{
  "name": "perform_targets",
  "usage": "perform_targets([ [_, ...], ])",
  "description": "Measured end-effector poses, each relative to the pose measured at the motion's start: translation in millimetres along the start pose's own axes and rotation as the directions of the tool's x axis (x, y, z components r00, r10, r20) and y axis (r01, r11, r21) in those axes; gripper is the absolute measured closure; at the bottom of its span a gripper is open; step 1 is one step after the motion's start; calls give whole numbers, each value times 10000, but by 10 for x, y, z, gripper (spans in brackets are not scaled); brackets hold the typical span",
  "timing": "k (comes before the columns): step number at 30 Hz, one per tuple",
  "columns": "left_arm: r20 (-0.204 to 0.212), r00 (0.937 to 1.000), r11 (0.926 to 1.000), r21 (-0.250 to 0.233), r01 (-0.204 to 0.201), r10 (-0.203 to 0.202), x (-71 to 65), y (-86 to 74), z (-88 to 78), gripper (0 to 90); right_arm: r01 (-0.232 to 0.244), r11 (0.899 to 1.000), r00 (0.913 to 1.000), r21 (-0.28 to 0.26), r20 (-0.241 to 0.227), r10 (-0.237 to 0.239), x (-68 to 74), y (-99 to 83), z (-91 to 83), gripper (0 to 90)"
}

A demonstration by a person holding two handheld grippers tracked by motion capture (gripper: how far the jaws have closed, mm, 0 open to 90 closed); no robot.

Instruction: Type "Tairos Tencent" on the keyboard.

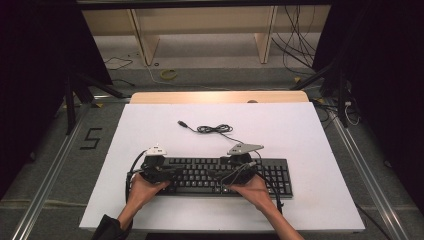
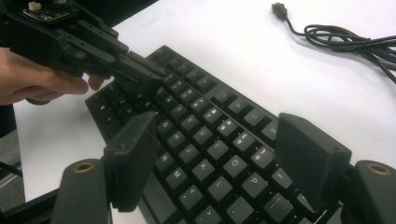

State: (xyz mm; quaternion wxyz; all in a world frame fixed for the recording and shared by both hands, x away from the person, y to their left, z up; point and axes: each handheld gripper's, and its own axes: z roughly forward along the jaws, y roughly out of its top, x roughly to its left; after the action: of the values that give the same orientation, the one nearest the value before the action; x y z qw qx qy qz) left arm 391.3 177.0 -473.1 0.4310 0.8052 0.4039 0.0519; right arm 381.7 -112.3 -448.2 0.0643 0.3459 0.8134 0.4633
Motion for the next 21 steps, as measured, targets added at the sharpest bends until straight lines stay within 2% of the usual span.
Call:
perform_targets([
  [2, -38, 9999, 9999, 94, -102, 102, -12, 6, 21, 886, 0, 10000, 10000, -40, -26, 0, 4, 1, 8, 308],
  [10, -162, 9992, 9987, 364, -359, 365, -38, 39, 97, 890, 24, 10000, 10000, -24, -33, -24, 7, -1, 9, 308],
  [21, -302, 9991, 9978, 608, -277, 296, -59, 24, 179, 892, 37, 10000, 10000, -10, 43, -36, 0, -2, 8, 310],
])
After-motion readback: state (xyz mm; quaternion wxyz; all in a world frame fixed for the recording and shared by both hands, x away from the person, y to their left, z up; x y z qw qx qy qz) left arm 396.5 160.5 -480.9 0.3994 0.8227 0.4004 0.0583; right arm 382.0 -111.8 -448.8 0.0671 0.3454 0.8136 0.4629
